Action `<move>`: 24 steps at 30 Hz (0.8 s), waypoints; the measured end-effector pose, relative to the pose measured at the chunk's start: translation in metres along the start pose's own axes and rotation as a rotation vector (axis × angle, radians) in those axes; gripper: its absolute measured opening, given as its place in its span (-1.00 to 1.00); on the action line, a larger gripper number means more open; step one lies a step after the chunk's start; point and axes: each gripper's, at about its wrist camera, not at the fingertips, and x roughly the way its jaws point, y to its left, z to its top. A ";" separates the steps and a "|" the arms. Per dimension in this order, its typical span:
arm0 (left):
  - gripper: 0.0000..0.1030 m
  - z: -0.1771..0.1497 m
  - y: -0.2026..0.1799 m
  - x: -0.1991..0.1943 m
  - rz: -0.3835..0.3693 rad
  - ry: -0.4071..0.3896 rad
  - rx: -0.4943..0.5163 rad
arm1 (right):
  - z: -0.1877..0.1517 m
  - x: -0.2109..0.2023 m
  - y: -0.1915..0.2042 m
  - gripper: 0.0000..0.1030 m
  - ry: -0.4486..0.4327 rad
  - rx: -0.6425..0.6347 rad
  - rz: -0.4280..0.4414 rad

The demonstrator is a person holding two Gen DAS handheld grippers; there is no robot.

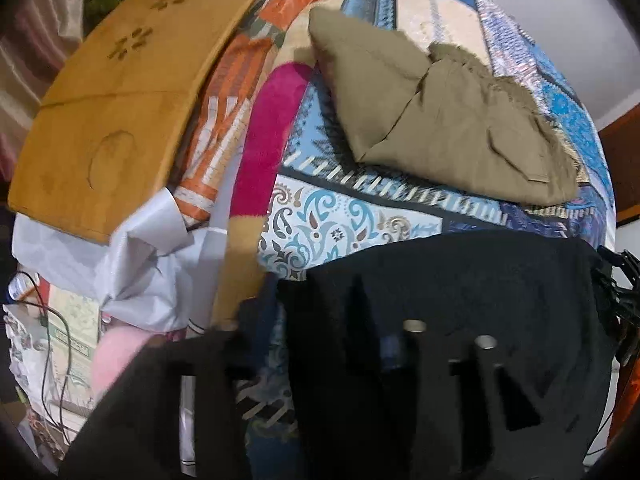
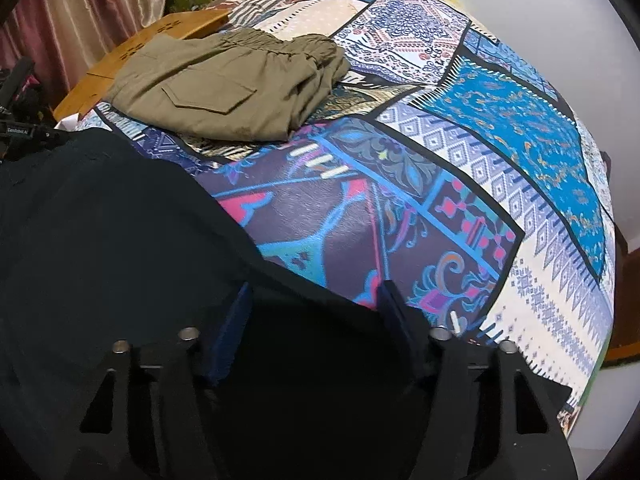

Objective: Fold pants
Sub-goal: 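Lower both grippers onto the black pants waistband and close them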

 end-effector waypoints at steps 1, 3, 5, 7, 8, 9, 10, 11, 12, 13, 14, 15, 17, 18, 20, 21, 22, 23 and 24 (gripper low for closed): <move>-0.62 0.000 -0.002 -0.006 0.010 -0.009 0.012 | 0.000 -0.001 0.003 -0.12 0.003 -0.003 0.002; -0.88 0.001 -0.005 -0.013 0.030 -0.011 0.029 | 0.000 -0.002 0.010 -0.36 0.002 -0.023 -0.001; -0.91 0.001 -0.008 -0.022 0.044 -0.021 0.041 | 0.000 -0.004 0.016 -0.63 -0.001 -0.037 -0.006; -0.91 0.001 -0.014 -0.032 0.073 -0.046 0.067 | 0.002 -0.006 0.021 -0.81 -0.009 -0.053 -0.027; -0.91 0.001 -0.015 -0.037 0.089 -0.056 0.075 | 0.003 -0.007 0.023 -0.81 -0.015 -0.064 -0.044; -0.91 0.002 -0.015 -0.041 0.112 -0.069 0.075 | 0.005 -0.008 0.022 -0.82 -0.026 -0.066 -0.051; -0.91 0.003 -0.013 -0.046 0.138 -0.083 0.059 | 0.005 -0.010 0.021 -0.82 -0.032 -0.061 -0.050; -0.90 0.005 -0.010 -0.050 0.149 -0.091 0.033 | 0.004 -0.013 0.020 -0.82 -0.040 -0.054 -0.047; -0.87 0.006 -0.007 -0.052 0.148 -0.094 0.023 | 0.004 -0.015 0.019 -0.82 -0.050 -0.046 -0.048; -0.81 0.006 -0.005 -0.055 0.131 -0.096 0.018 | 0.006 -0.015 0.017 -0.82 -0.054 -0.043 -0.047; -0.59 0.006 -0.005 -0.055 0.114 -0.093 0.019 | 0.006 -0.016 0.016 -0.82 -0.057 -0.038 -0.044; -0.23 0.005 -0.005 -0.055 0.098 -0.091 0.019 | 0.005 -0.016 0.015 -0.82 -0.059 -0.033 -0.040; 0.21 0.003 -0.007 -0.049 0.081 -0.087 0.017 | 0.004 -0.014 0.015 -0.83 -0.055 -0.031 -0.036; 0.23 0.001 -0.009 -0.045 0.075 -0.078 0.018 | 0.003 -0.014 0.018 -0.84 -0.055 -0.031 -0.039; 0.23 0.000 -0.012 -0.027 0.047 -0.014 0.019 | 0.001 -0.011 0.019 -0.84 -0.054 -0.033 -0.041; 0.23 -0.001 -0.013 -0.019 0.035 0.014 0.010 | 0.000 -0.011 0.018 -0.84 -0.056 -0.029 -0.040; 0.23 -0.001 -0.012 -0.009 0.020 0.050 -0.009 | 0.001 -0.010 0.017 -0.84 -0.058 -0.023 -0.035; 0.23 -0.001 -0.010 0.001 -0.007 0.085 -0.031 | 0.001 -0.010 0.018 -0.84 -0.059 -0.021 -0.032; 0.23 0.000 -0.009 0.005 -0.018 0.097 -0.040 | 0.001 -0.011 0.018 -0.84 -0.063 -0.019 -0.029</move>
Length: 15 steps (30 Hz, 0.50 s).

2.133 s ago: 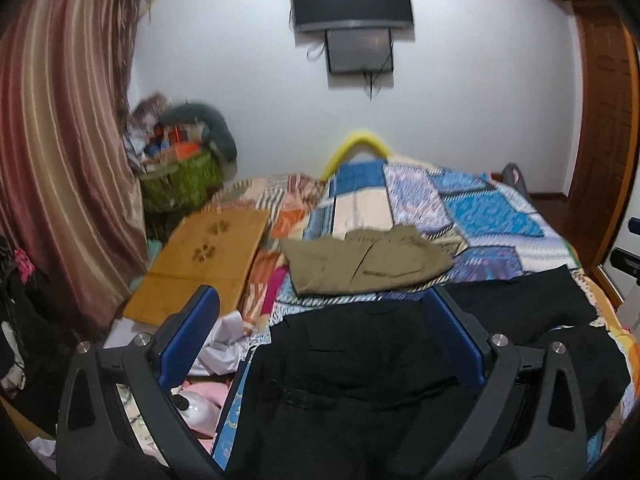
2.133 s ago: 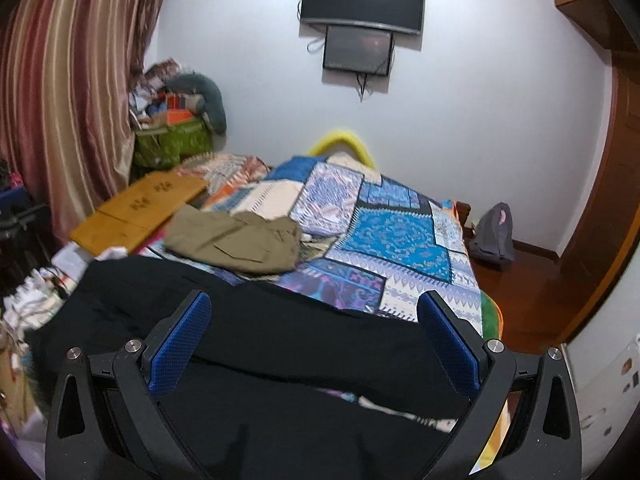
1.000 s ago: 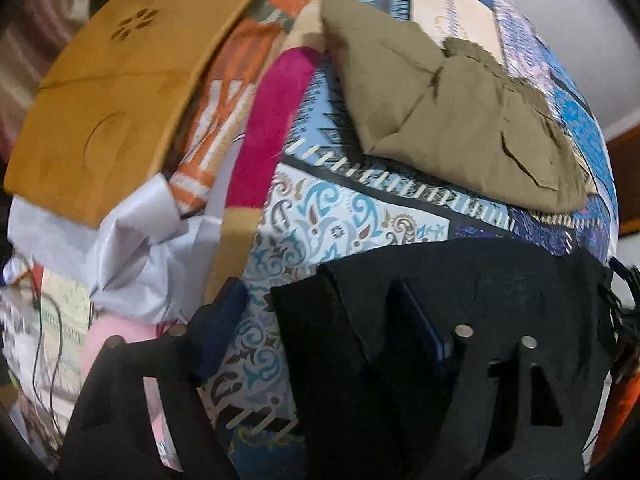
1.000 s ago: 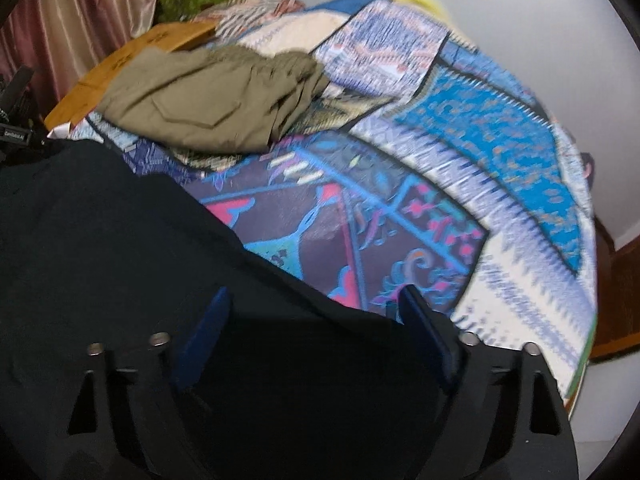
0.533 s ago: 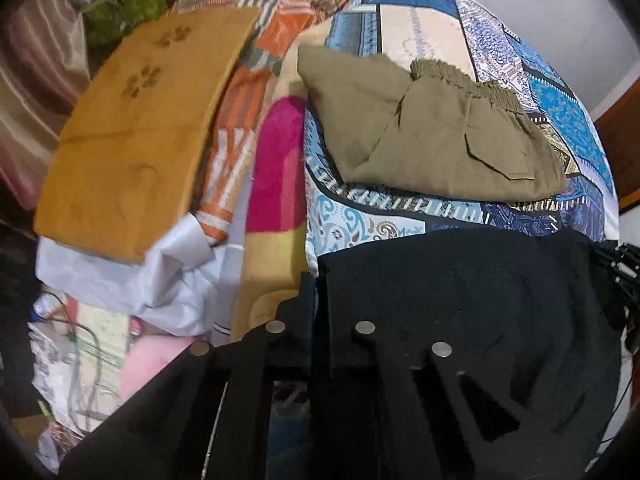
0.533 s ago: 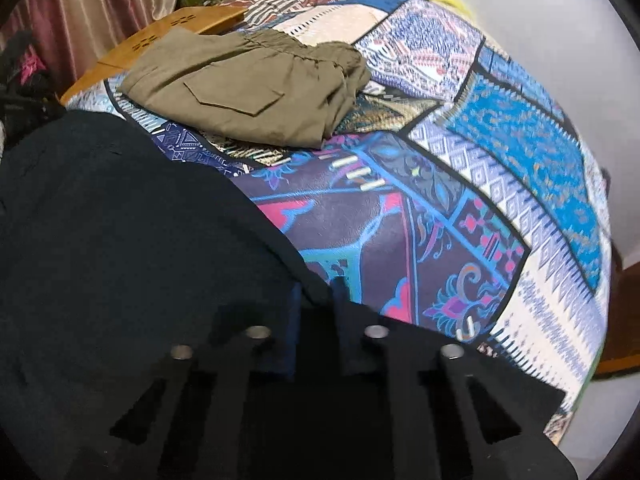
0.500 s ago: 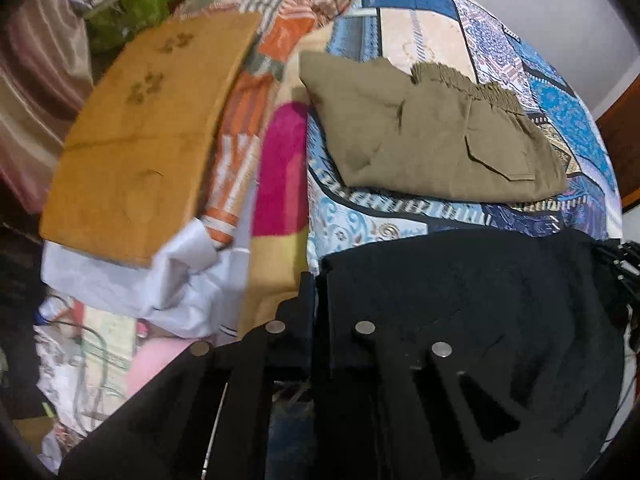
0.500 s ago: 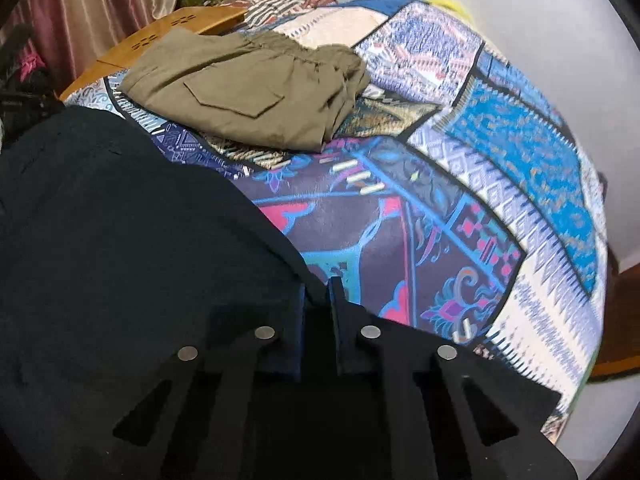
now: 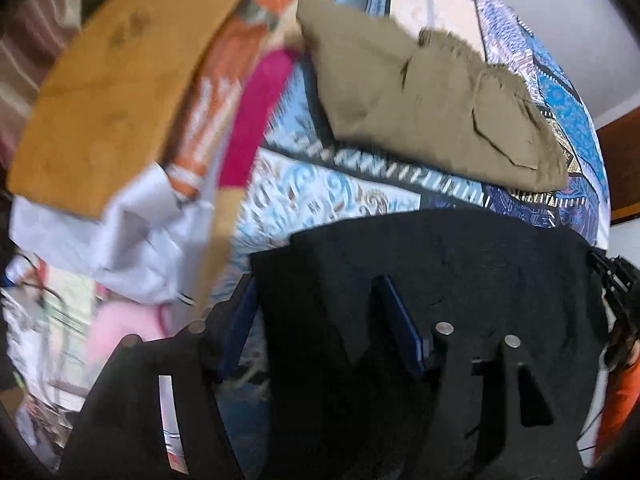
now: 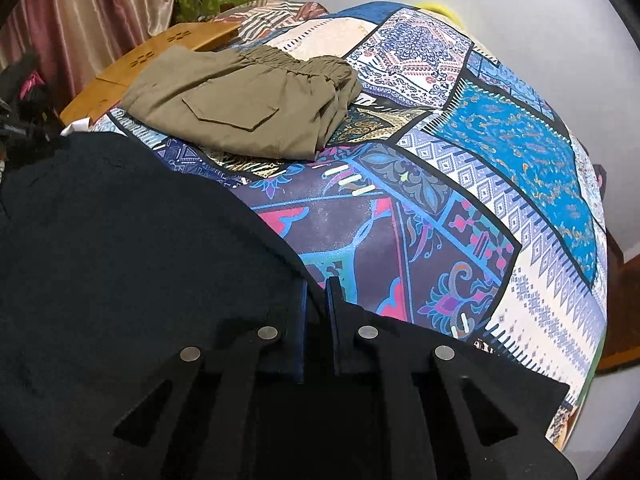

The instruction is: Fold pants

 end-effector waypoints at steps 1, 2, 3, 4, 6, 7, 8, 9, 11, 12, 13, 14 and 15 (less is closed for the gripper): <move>0.20 0.002 0.001 0.003 -0.005 0.005 -0.009 | 0.000 -0.001 0.000 -0.84 -0.004 0.000 0.001; -0.05 0.005 0.000 0.004 -0.010 0.002 -0.008 | 0.001 -0.002 0.000 -0.84 -0.009 -0.002 0.001; -0.42 0.008 -0.002 0.004 -0.022 0.003 -0.010 | 0.001 -0.004 0.000 -0.84 -0.021 -0.001 -0.002; -0.49 0.010 -0.003 0.004 -0.026 0.002 -0.013 | 0.003 -0.006 -0.002 -0.85 -0.032 0.002 -0.001; -0.71 0.012 -0.009 0.000 -0.017 -0.023 0.012 | 0.005 -0.008 -0.004 -0.88 -0.043 0.011 0.007; -0.73 0.013 -0.016 -0.005 0.014 -0.050 0.039 | 0.007 -0.009 -0.005 -0.89 -0.047 0.013 0.008; -0.75 0.013 -0.025 -0.011 0.050 -0.086 0.076 | 0.008 -0.010 -0.006 -0.90 -0.056 0.022 0.004; -0.75 0.013 -0.028 -0.016 0.064 -0.107 0.094 | 0.010 -0.012 -0.009 -0.90 -0.062 0.034 0.005; -0.76 0.014 -0.037 -0.031 0.082 -0.163 0.120 | 0.013 -0.017 -0.014 -0.94 -0.084 0.057 -0.002; -0.76 0.014 -0.040 -0.040 0.081 -0.190 0.126 | 0.014 -0.021 -0.016 -0.94 -0.094 0.064 0.000; -0.77 0.015 -0.040 -0.046 0.078 -0.203 0.128 | 0.016 -0.027 -0.018 -0.94 -0.104 0.074 0.010; -0.77 0.014 -0.040 -0.054 0.074 -0.215 0.129 | 0.016 -0.031 -0.019 -0.94 -0.110 0.080 0.015; -0.77 0.013 -0.040 -0.061 0.072 -0.225 0.131 | 0.016 -0.038 -0.018 -0.94 -0.119 0.084 0.022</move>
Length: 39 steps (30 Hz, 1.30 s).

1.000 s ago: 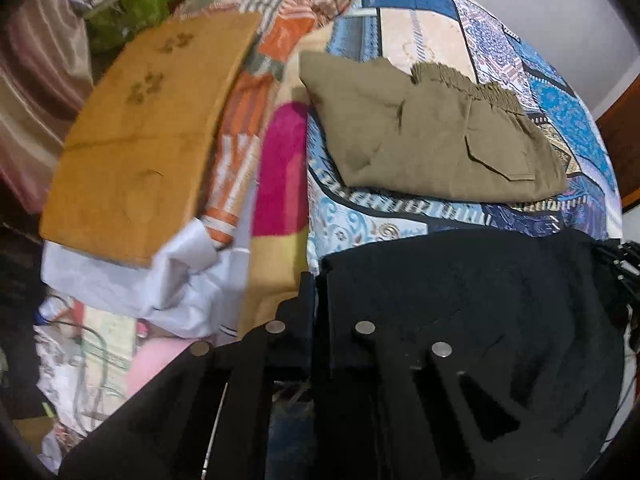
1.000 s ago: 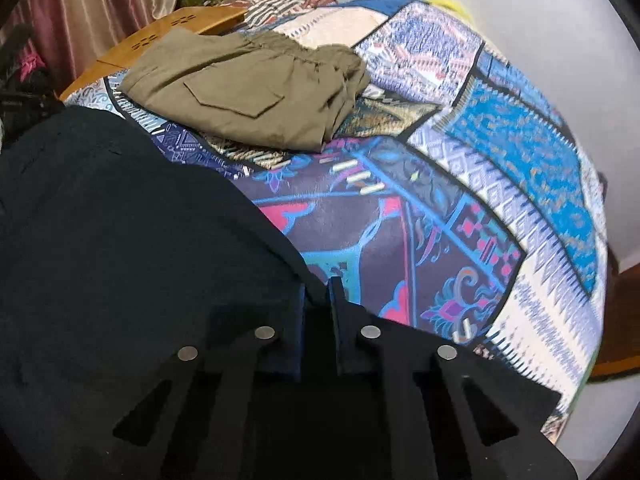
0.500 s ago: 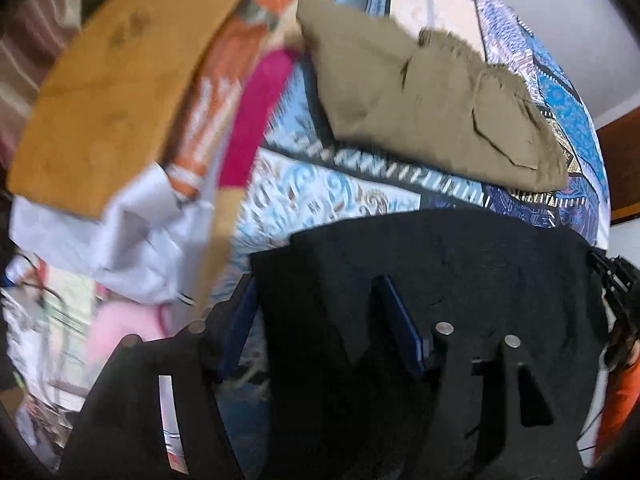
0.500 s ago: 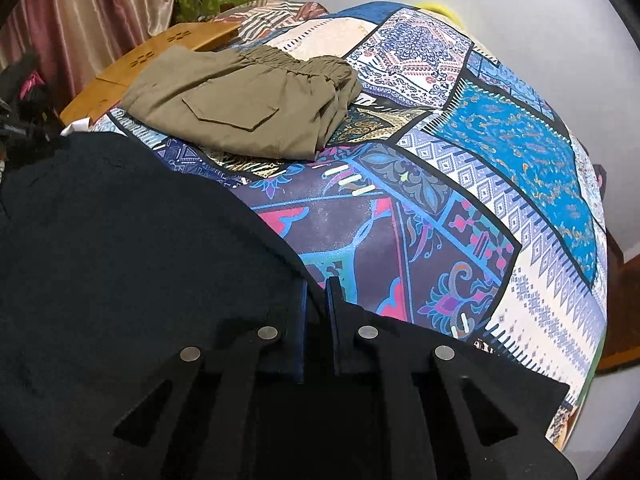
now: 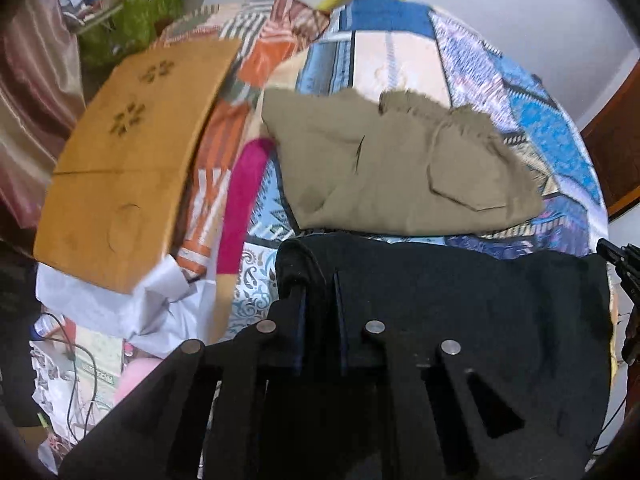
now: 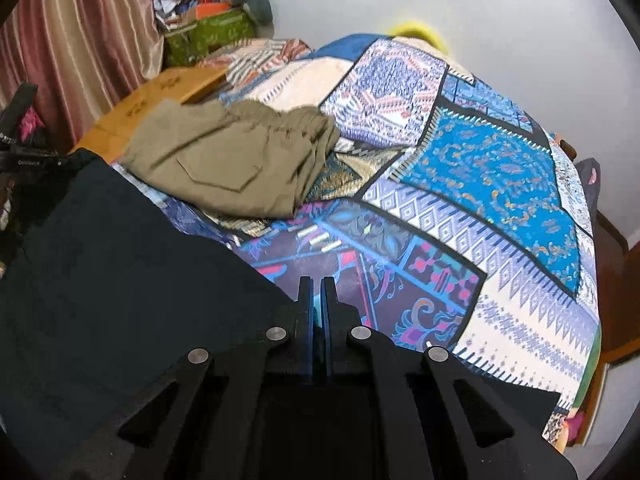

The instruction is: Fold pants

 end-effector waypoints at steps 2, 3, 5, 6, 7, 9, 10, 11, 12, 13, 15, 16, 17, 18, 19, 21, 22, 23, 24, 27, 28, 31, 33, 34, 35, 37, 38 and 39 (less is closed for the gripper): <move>-0.78 -0.004 -0.001 -0.018 -0.003 -0.029 0.004 | 0.000 -0.014 0.005 -0.93 -0.012 -0.009 0.008; -0.78 -0.006 -0.002 -0.027 -0.005 -0.045 0.009 | -0.001 -0.019 0.008 -0.93 -0.009 -0.019 0.019; -0.78 -0.012 -0.003 -0.039 -0.011 -0.066 0.005 | -0.003 -0.026 0.011 -0.87 -0.017 -0.025 0.019; -0.78 -0.015 -0.004 -0.044 -0.016 -0.076 0.005 | -0.004 -0.027 0.013 -0.79 -0.013 -0.038 0.005; -0.78 -0.017 -0.005 -0.047 -0.016 -0.082 0.006 | -0.004 -0.025 0.014 -0.51 -0.001 -0.053 0.002; -0.78 -0.021 -0.007 -0.055 -0.012 -0.094 0.012 | -0.006 -0.017 0.015 -0.02 0.032 -0.078 0.008; -0.78 -0.022 -0.009 -0.057 -0.012 -0.100 0.015 | -0.007 -0.011 0.017 0.03 0.046 -0.089 0.017; -0.78 -0.025 -0.009 -0.060 -0.013 -0.103 0.017 | -0.009 -0.008 0.017 0.03 0.054 -0.100 0.019; -0.78 -0.026 -0.011 -0.061 -0.014 -0.106 0.020 | -0.009 0.000 0.019 0.03 0.076 -0.123 0.021; -0.78 -0.027 -0.012 -0.062 -0.011 -0.112 0.027 | -0.009 0.006 0.020 0.03 0.091 -0.144 0.016; -0.78 -0.029 -0.015 -0.064 0.002 -0.124 0.045 | -0.009 0.022 0.019 0.03 0.124 -0.183 -0.001; -0.78 -0.029 -0.017 -0.063 0.011 -0.129 0.056 | -0.009 0.031 0.017 0.03 0.139 -0.190 -0.008; -0.78 -0.029 -0.018 -0.062 0.023 -0.132 0.067 | -0.009 0.039 0.014 0.03 0.158 -0.186 -0.014; -0.78 -0.029 -0.019 -0.060 0.030 -0.133 0.071 | -0.011 0.050 0.010 0.02 0.197 -0.174 -0.002; -0.78 -0.027 -0.020 -0.055 0.037 -0.128 0.074 | -0.014 0.059 0.005 0.01 0.228 -0.144 0.031; -0.78 -0.025 -0.021 -0.048 0.044 -0.122 0.078 | -0.017 0.059 0.001 -0.04 0.203 -0.121 0.049; -0.78 -0.023 -0.021 -0.043 0.049 -0.118 0.080 | -0.018 0.058 0.000 -0.27 0.200 -0.121 0.060; -0.78 -0.022 -0.021 -0.038 0.054 -0.114 0.080 | -0.019 0.057 -0.002 -0.50 0.197 -0.114 0.062; -0.78 -0.021 -0.021 -0.034 0.058 -0.110 0.077 | -0.018 0.056 -0.004 -0.60 0.199 -0.096 0.071; -0.78 -0.018 -0.023 -0.021 0.072 -0.095 0.067 | -0.017 0.057 0.001 -0.81 0.204 -0.092 0.072; -0.78 -0.019 -0.025 -0.020 0.076 -0.095 0.069 | -0.016 0.056 0.006 -0.85 0.206 -0.123 0.057; -0.78 -0.021 -0.029 -0.026 0.083 -0.111 0.079 | -0.015 0.050 0.016 -0.88 0.197 -0.136 0.037; -0.78 -0.022 -0.031 -0.036 0.082 -0.126 0.082 | -0.012 0.042 0.014 -0.89 0.174 -0.121 0.034; -0.78 -0.024 -0.031 -0.044 0.082 -0.133 0.086 | -0.010 0.033 0.012 -0.89 0.145 -0.093 0.033; -0.78 -0.025 -0.032 -0.050 0.084 -0.137 0.090 | -0.010 0.024 0.010 -0.89 0.123 -0.071 0.035; -0.79 -0.029 -0.032 -0.066 0.092 -0.145 0.101 | -0.012 0.005 0.011 -0.90 0.081 -0.050 0.026; -0.79 -0.033 -0.032 -0.075 0.093 -0.153 0.105 | -0.012 -0.005 0.012 -0.90 0.067 -0.045 0.028; -0.79 -0.036 -0.032 -0.082 0.094 -0.159 0.108 | -0.014 -0.017 0.013 -0.90 0.047 -0.036 0.029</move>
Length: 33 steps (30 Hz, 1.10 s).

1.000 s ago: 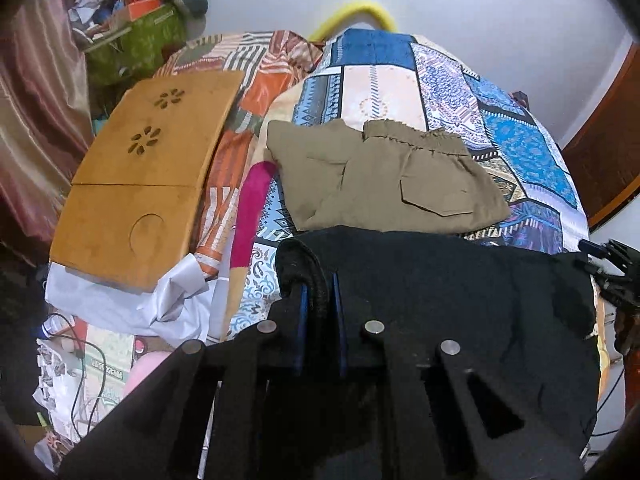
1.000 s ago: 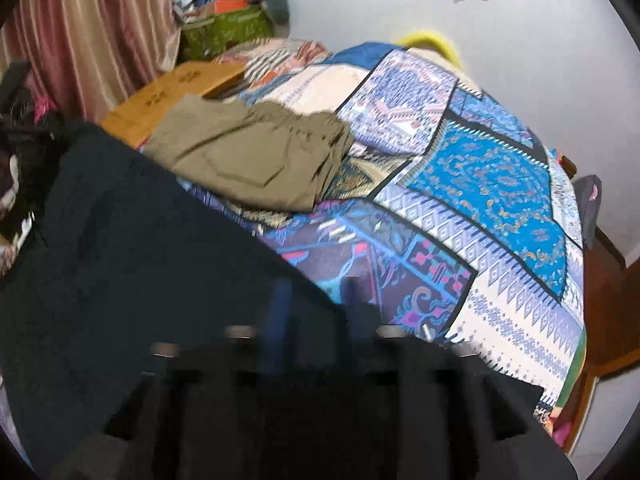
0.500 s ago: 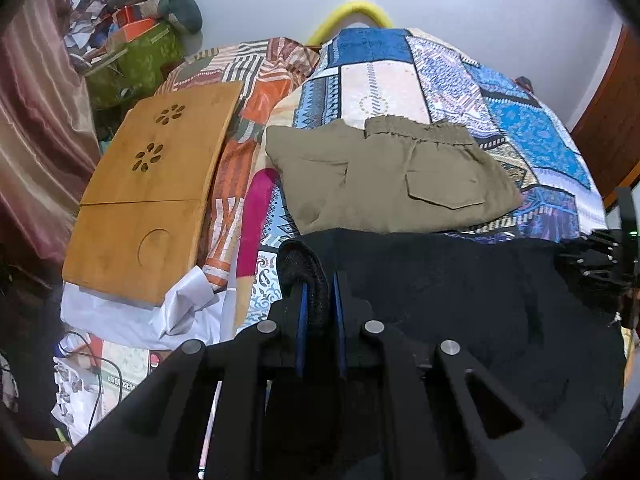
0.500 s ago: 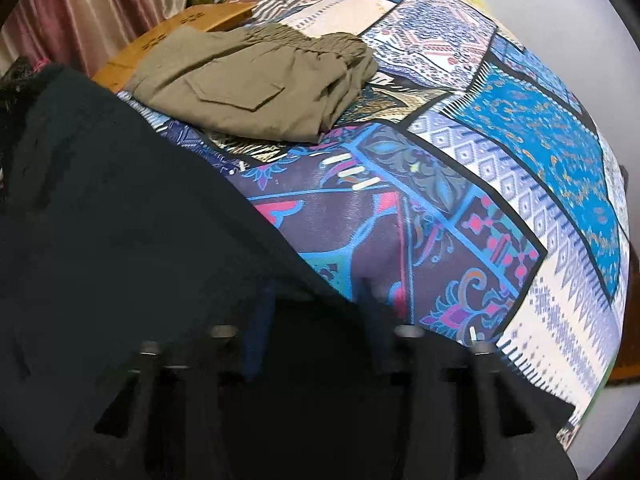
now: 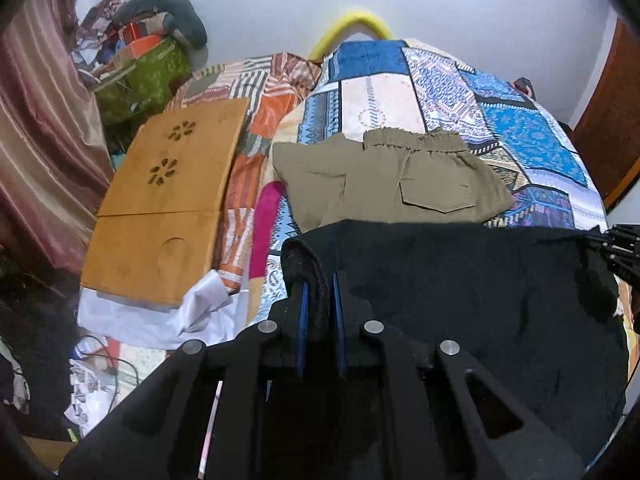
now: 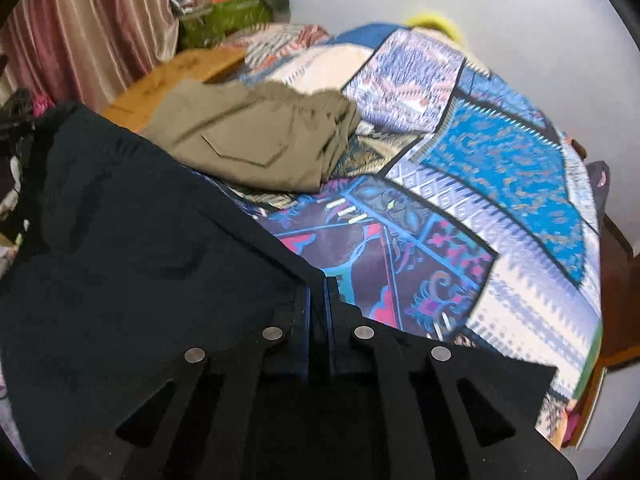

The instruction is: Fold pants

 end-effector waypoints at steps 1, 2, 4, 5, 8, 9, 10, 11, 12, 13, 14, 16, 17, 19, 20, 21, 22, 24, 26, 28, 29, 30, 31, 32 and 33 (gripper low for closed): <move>-0.79 -0.004 0.001 -0.009 0.002 -0.007 0.001 | -0.003 -0.010 0.004 -0.90 -0.009 0.000 0.007; -0.79 -0.008 0.002 -0.017 0.003 -0.011 -0.002 | -0.005 -0.019 0.008 -0.90 -0.018 -0.001 0.007; -0.79 -0.020 0.005 -0.034 -0.004 -0.021 -0.013 | -0.016 -0.040 0.020 -0.90 -0.037 -0.016 0.009; -0.79 -0.025 0.005 -0.041 -0.006 -0.028 -0.013 | -0.020 -0.047 0.023 -0.90 -0.047 -0.037 0.016; -0.81 -0.047 0.003 -0.064 0.001 -0.057 -0.005 | -0.035 -0.069 0.038 -0.90 -0.062 -0.037 0.042; -0.81 -0.053 0.002 -0.070 0.001 -0.061 -0.007 | -0.041 -0.077 0.044 -0.90 -0.071 -0.037 0.047; -0.82 -0.062 0.002 -0.077 0.004 -0.067 -0.008 | -0.046 -0.083 0.049 -0.90 -0.078 -0.036 0.054; -0.82 -0.069 0.002 -0.083 0.007 -0.073 -0.009 | -0.052 -0.089 0.054 -0.90 -0.084 -0.038 0.062; -0.82 -0.078 0.003 -0.089 0.007 -0.081 -0.010 | -0.057 -0.095 0.059 -0.90 -0.097 -0.040 0.065; -0.83 -0.085 0.004 -0.094 0.008 -0.086 -0.012 | -0.063 -0.101 0.065 -0.90 -0.104 -0.041 0.071; -0.89 -0.091 0.005 -0.098 0.009 -0.090 -0.015 | -0.067 -0.106 0.069 -0.90 -0.104 -0.038 0.077; -0.96 -0.106 0.011 -0.109 0.027 -0.101 -0.027 | -0.077 -0.112 0.075 -0.90 -0.110 -0.025 0.094; -0.97 -0.114 0.015 -0.114 0.035 -0.108 -0.039 | -0.082 -0.115 0.079 -0.90 -0.111 -0.021 0.102; -0.99 -0.128 0.025 -0.120 0.034 -0.113 -0.073 | -0.094 -0.119 0.088 -0.90 -0.112 -0.030 0.109; -1.00 -0.138 0.031 -0.122 0.036 -0.111 -0.093 | -0.099 -0.121 0.091 -0.89 -0.118 -0.033 0.104; -1.00 -0.143 0.035 -0.122 0.037 -0.107 -0.102 | -0.105 -0.122 0.095 -0.89 -0.114 -0.029 0.117; -1.00 -0.154 0.039 -0.121 0.037 -0.097 -0.119 | -0.111 -0.123 0.099 -0.89 -0.108 -0.027 0.129; -1.00 -0.168 0.046 -0.119 0.008 -0.082 -0.148 | -0.122 -0.124 0.103 -0.89 -0.105 -0.025 0.136; -1.00 -0.183 0.051 -0.117 -0.047 -0.066 -0.177 | -0.130 -0.123 0.106 -0.89 -0.098 -0.014 0.146; -1.00 -0.197 0.051 -0.116 -0.125 -0.045 -0.214 | -0.139 -0.122 0.109 -0.89 -0.093 0.004 0.148; -1.00 -0.205 0.051 -0.115 -0.175 -0.033 -0.235 | -0.143 -0.122 0.110 -0.89 -0.091 0.010 0.152; -0.99 -0.212 0.048 -0.113 -0.209 -0.019 -0.250 | -0.148 -0.121 0.112 -0.89 -0.086 0.013 0.154; -0.99 -0.220 0.044 -0.109 -0.222 -0.002 -0.255 | -0.152 -0.120 0.113 -0.89 -0.082 0.015 0.153; -0.99 -0.227 0.040 -0.107 -0.209 0.010 -0.246 | -0.155 -0.120 0.115 -0.89 -0.080 0.017 0.150; -0.99 -0.232 0.037 -0.105 -0.190 0.017 -0.235 | -0.159 -0.119 0.116 -0.89 -0.076 0.016 0.144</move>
